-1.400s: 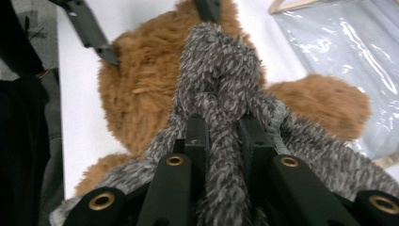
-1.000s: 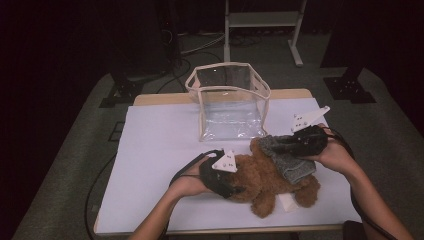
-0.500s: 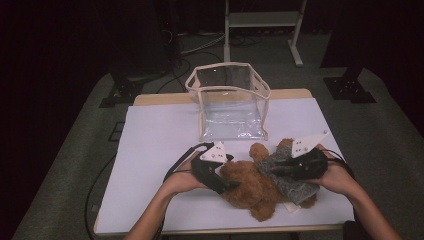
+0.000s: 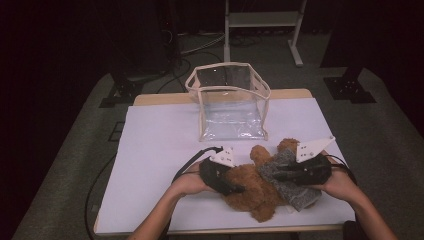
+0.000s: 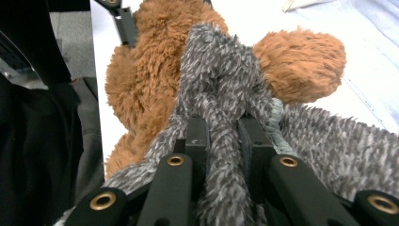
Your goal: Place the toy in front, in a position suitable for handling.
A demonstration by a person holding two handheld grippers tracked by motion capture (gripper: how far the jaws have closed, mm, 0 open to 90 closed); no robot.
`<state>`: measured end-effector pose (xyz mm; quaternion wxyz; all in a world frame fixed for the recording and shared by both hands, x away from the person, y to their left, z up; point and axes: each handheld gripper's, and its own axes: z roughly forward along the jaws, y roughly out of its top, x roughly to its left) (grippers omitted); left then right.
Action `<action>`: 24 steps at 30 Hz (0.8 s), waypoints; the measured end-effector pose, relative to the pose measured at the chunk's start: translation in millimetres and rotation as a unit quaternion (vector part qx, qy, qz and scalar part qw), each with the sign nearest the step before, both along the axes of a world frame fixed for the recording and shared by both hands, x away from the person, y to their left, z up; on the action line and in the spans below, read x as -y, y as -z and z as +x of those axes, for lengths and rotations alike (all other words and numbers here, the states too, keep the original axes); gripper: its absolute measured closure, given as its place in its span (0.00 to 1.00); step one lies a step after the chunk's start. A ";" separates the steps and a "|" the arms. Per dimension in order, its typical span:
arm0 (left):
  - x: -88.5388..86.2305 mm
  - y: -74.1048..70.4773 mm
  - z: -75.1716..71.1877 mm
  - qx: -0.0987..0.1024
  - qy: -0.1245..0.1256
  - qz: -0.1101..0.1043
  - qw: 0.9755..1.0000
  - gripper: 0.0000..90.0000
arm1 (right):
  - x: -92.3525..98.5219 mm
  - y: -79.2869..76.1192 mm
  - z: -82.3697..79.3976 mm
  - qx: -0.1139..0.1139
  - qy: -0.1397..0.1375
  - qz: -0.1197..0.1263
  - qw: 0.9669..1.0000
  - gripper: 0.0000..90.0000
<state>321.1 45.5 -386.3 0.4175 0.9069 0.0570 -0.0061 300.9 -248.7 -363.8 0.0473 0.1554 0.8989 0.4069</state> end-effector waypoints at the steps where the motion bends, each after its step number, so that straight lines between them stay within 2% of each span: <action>1: -1.5 -2.7 0.6 0.001 0.003 0.001 1.000 0.47 | 0.1 0.0 -0.2 -0.001 0.001 0.004 1.000 0.85; 6: -7.5 -12.6 4.9 0.008 0.013 0.014 1.000 0.59 | -6.3 -0.8 -6.5 0.008 0.007 0.016 1.000 0.85; 9: -7.5 -11.5 2.8 0.005 0.019 0.014 1.000 0.56 | -12.4 0.3 -8.8 0.006 -0.004 0.014 1.000 0.85; 11: -7.8 -8.9 0.5 0.003 0.022 0.008 1.000 0.54 | -14.2 -2.5 -9.3 0.016 -0.007 0.001 1.000 0.84; 15: -10.5 -4.6 -4.2 0.004 0.020 -0.005 1.000 0.54 | -6.7 -15.5 0.1 0.028 -0.004 -0.007 1.000 0.84; 18: -10.7 -3.9 -6.6 0.005 0.022 -0.009 1.000 0.53 | 1.3 -21.9 12.0 0.036 0.015 -0.016 0.999 0.84; 19: -10.6 -4.2 -7.4 0.007 0.023 -0.008 1.000 0.53 | 4.4 -22.8 17.4 0.035 0.023 -0.017 0.999 0.84; 21: -10.7 -4.3 -8.5 0.010 0.018 -0.009 1.000 0.51 | 9.0 -20.3 27.1 0.018 0.031 -0.016 0.999 0.84; 22: -11.0 -4.1 -8.7 0.011 0.016 -0.010 1.000 0.48 | 9.0 -15.7 30.3 0.009 0.031 -0.015 0.999 0.84; 24: -11.7 -3.7 -9.0 0.013 0.007 -0.017 1.000 0.40 | 7.2 -9.5 30.5 0.004 0.028 -0.016 0.999 0.84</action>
